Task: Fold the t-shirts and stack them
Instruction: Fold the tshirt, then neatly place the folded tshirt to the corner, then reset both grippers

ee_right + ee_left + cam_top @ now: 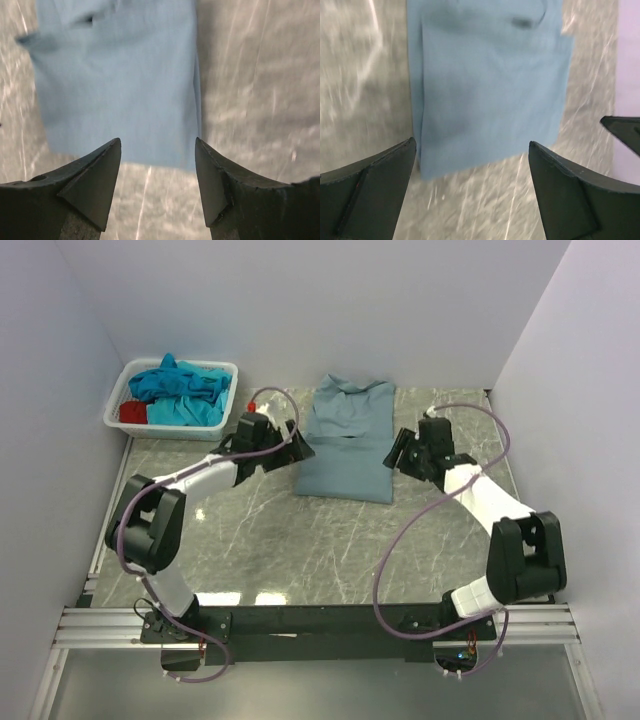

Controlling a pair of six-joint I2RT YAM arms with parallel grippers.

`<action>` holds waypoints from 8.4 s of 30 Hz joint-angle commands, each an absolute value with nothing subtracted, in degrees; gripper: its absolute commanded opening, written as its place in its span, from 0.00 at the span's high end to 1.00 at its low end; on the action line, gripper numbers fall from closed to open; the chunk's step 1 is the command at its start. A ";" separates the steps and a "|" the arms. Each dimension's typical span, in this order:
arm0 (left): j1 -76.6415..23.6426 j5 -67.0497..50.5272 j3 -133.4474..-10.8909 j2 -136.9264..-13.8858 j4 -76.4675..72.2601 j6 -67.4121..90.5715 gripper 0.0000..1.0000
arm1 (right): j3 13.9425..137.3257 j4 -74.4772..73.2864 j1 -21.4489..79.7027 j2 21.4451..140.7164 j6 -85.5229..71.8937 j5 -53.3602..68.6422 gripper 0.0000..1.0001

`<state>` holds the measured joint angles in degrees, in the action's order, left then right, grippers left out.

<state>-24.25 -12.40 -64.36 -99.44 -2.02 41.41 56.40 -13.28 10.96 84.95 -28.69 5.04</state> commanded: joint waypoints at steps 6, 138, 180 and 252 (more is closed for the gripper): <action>-28.04 -12.31 -53.79 -95.97 -5.88 42.98 0.00 | 46.41 -11.43 13.80 78.66 -29.88 6.42 0.32; -15.03 -6.07 -58.29 -85.53 -3.44 38.05 0.01 | 90.79 -25.57 10.54 113.46 -19.60 7.39 0.16; -14.77 20.21 -40.43 -52.56 6.24 42.45 0.01 | 117.33 -40.08 9.41 133.77 -8.80 -9.48 1.00; -14.15 19.34 -34.63 -43.52 7.65 45.70 0.01 | 52.40 -4.22 14.77 77.36 -27.32 -19.36 0.12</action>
